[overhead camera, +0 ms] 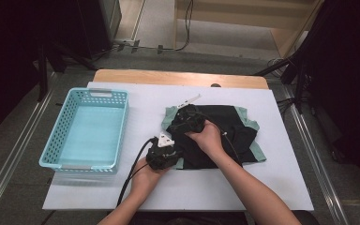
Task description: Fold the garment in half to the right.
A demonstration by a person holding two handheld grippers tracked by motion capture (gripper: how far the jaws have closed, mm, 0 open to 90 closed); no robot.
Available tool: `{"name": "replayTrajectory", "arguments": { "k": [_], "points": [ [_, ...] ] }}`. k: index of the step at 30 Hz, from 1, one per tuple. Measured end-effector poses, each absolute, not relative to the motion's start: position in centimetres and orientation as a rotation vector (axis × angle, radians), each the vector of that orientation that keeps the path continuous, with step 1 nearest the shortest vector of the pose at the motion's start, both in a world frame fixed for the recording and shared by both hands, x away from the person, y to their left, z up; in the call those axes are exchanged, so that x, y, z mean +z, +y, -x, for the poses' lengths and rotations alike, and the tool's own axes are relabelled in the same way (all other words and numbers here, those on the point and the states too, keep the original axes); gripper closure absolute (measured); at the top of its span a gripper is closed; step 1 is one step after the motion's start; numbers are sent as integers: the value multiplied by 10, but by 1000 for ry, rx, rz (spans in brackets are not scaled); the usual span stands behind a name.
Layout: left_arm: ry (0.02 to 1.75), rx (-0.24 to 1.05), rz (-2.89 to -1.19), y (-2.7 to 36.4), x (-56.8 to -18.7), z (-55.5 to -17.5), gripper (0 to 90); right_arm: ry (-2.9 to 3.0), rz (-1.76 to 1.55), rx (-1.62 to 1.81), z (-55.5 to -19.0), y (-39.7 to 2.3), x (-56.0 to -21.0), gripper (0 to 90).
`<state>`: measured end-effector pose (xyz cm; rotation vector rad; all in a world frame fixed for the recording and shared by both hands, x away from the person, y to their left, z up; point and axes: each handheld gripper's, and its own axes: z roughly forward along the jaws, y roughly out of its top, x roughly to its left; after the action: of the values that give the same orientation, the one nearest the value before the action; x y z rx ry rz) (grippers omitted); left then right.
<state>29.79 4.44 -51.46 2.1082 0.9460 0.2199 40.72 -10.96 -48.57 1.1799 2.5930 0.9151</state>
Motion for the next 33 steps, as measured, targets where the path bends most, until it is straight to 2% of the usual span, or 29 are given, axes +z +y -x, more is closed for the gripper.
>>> {"name": "replayTrajectory", "arguments": {
  "k": [8, 13, 16, 25, 33],
  "points": [
    [955, 213, -2106, 45, -514, -298, 700, 2573, -1117, 892, -403, -113, -491, 578],
    [989, 135, -2075, 46, -515, -301, 810, 2591, -1114, 884, -402, -116, -491, 662],
    [991, 135, -2092, 43, -514, -301, 843, 2611, -1119, 889, -403, -118, -490, 761],
    [1046, -3, -2013, 47, -504, -308, 857, 2600, -1155, 890, -401, -123, -477, 788],
    [1001, -2, -1981, 43, -486, -306, 858, 2576, -1179, 943, -399, -138, -462, 791]
  ]
}}
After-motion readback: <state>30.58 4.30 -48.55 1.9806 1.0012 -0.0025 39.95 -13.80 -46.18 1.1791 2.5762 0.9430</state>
